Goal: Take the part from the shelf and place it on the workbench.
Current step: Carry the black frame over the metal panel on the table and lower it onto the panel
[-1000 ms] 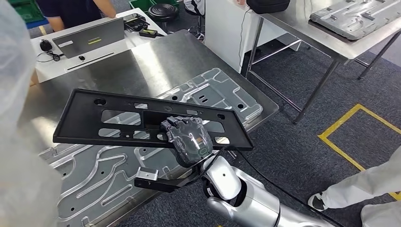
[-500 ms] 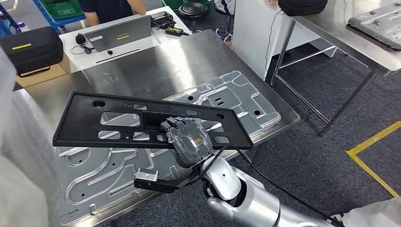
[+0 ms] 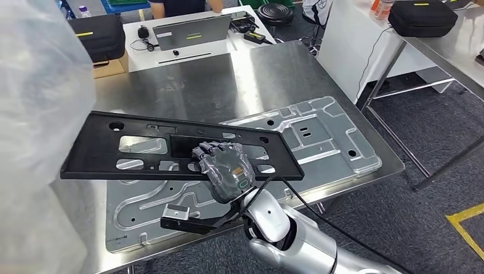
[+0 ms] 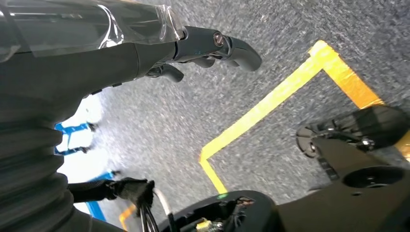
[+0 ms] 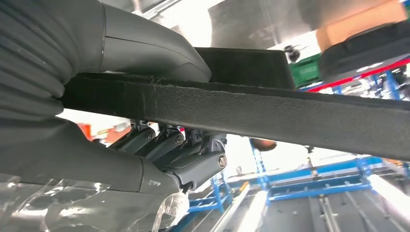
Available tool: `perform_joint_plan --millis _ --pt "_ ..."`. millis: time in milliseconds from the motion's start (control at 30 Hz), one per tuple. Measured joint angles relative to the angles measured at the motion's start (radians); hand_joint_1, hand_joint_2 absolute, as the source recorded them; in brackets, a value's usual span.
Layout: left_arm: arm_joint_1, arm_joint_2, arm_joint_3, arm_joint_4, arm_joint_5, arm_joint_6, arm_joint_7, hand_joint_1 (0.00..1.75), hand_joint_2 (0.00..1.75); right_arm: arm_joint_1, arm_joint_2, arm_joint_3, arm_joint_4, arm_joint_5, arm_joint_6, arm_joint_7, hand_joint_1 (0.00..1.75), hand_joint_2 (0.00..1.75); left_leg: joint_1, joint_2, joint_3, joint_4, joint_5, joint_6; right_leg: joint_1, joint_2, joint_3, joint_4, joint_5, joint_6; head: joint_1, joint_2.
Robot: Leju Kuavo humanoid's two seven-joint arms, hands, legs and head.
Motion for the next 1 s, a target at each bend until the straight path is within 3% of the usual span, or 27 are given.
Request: perform_joint_plan --millis 33,67,133,200,267,400,567,667,800,1000 --pt "0.001 0.000 0.000 0.000 0.000 0.000 0.000 0.00 1.75 0.001 -0.001 0.000 0.001 -0.001 0.000 0.000 1.75 1.75 0.001 -0.012 0.001 0.001 -0.001 0.000 -0.001 0.001 -0.017 0.024 0.002 0.001 0.000 0.000" --pt "0.002 -0.001 0.000 0.000 0.000 0.000 0.000 0.00 1.75 0.002 -0.002 0.000 0.001 -0.002 0.000 0.000 1.75 1.75 0.002 -0.022 0.003 0.001 -0.002 -0.001 -0.003 0.001 -0.015 0.007 0.024 0.002 0.000 0.000" --pt "0.004 -0.001 0.000 0.000 0.000 0.000 0.000 0.00 1.75 0.003 -0.002 0.000 0.001 -0.007 0.000 -0.002 1.75 1.75 0.005 -0.042 0.007 0.007 -0.009 -0.009 -0.008 0.006 0.042 -0.131 0.106 0.005 0.001 0.000" --pt "0.004 -0.001 0.000 0.000 -0.002 0.002 0.001 0.00 1.75 0.002 -0.002 0.000 0.001 -0.014 0.001 -0.005 1.75 1.75 0.004 -0.055 0.005 0.017 -0.018 -0.020 -0.012 0.020 0.094 -0.249 0.155 0.004 0.003 0.000" --pt "0.005 -0.001 0.000 0.000 -0.007 0.007 0.005 0.00 1.75 0.003 -0.001 0.001 0.001 -0.020 0.003 -0.006 1.75 1.75 0.002 -0.059 0.000 0.023 -0.023 -0.024 -0.010 0.027 0.101 -0.270 0.157 -0.004 0.003 0.000" --pt "0.009 0.000 0.000 0.000 -0.014 0.013 0.014 0.00 1.75 0.003 -0.001 0.001 0.001 -0.025 0.004 -0.005 1.75 1.75 0.004 -0.055 0.002 0.020 -0.022 -0.002 -0.008 0.029 0.098 -0.272 0.160 -0.011 0.002 0.000" --pt "0.009 0.000 0.000 0.000 -0.012 0.013 0.013 0.00 1.75 0.003 -0.003 0.000 0.007 -0.036 0.008 0.013 1.75 1.75 0.006 -0.054 0.008 0.011 -0.021 -0.003 -0.003 0.030 0.098 -0.271 0.157 -0.019 0.002 0.000" --pt "0.010 0.000 0.000 0.000 -0.012 0.013 0.012 0.00 1.75 0.003 -0.012 -0.008 0.013 -0.039 0.009 0.038 1.75 1.75 0.007 -0.054 0.008 0.010 -0.021 -0.011 -0.001 0.030 0.098 -0.271 0.157 -0.021 0.002 0.000" --pt "0.012 0.000 0.000 0.000 -0.011 0.012 0.012 0.00 1.75 0.003 -0.035 -0.030 0.020 -0.033 0.017 0.066 1.75 1.75 0.009 -0.053 0.008 0.009 -0.022 -0.034 0.000 0.030 0.099 -0.270 0.156 -0.022 0.002 0.000" --pt "0.015 0.000 0.000 0.000 -0.011 0.009 0.003 0.00 1.75 0.003 -0.076 -0.049 0.020 0.001 0.091 0.086 1.75 1.75 0.007 -0.053 0.007 0.011 -0.022 -0.038 -0.003 0.030 0.100 -0.271 0.157 -0.023 0.002 0.000"
